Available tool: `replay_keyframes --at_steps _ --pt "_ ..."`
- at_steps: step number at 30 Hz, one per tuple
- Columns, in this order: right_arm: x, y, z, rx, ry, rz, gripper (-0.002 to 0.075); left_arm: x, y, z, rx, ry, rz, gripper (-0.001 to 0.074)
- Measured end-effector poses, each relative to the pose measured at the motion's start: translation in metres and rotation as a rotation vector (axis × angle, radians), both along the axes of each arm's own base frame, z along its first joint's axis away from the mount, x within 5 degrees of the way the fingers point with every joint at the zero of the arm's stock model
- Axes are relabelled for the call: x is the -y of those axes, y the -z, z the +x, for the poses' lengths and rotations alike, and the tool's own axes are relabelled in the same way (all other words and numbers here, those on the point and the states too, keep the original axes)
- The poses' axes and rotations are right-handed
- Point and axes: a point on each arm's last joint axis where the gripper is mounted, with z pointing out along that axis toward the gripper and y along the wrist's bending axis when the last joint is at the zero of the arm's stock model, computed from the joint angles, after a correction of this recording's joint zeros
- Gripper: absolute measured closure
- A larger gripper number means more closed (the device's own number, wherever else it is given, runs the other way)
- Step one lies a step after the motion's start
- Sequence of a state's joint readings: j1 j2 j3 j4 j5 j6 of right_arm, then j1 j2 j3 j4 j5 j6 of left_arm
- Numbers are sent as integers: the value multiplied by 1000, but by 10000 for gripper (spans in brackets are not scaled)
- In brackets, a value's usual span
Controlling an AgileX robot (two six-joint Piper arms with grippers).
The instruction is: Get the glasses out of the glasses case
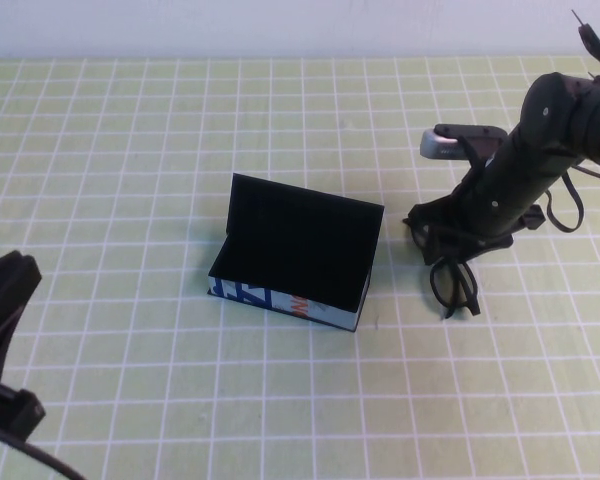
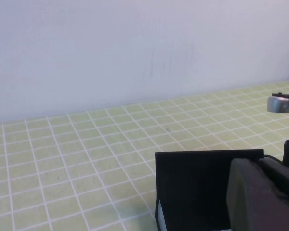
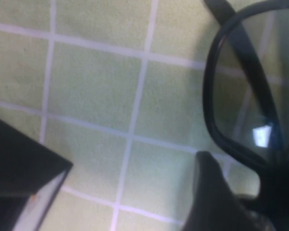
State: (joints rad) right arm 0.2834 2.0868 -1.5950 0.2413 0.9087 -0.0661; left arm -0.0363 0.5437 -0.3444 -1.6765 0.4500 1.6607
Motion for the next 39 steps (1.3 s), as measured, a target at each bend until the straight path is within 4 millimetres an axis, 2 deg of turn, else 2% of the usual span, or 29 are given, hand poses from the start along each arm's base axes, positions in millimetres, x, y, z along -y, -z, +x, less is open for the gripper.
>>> replay_keyframes --at_steps 4,7,12,16,21,24,27,31,39 --pt "3 -5 -5 -20 -26 -33 418 -3 5 -17 54 -24 -10 739" --pt "7 -20 -11 -19 -52 -66 438 -6 11 -27 78 -64 -29 739" --pt "13 -61 -29 7 -75 -71 515 -13 28 -34 66 -141 -64 739" --pt "14 -105 -50 54 -76 -6 621 -11 46 -36 17 -116 -75 739" --pt "12 -168 -92 159 -120 87 715 -12 71 -35 -48 -132 -46 739" --pt "9 -195 -126 223 -168 108 726 -18 86 -35 -85 -195 -7 739" --pt "9 -214 -165 273 -191 133 729 -23 98 -35 -121 -254 -1 739" --pt "19 -223 -213 318 -176 160 738 -24 103 -35 -142 -253 8 739" --pt "60 -205 -292 383 -97 183 741 -21 103 -36 -142 -213 15 739"
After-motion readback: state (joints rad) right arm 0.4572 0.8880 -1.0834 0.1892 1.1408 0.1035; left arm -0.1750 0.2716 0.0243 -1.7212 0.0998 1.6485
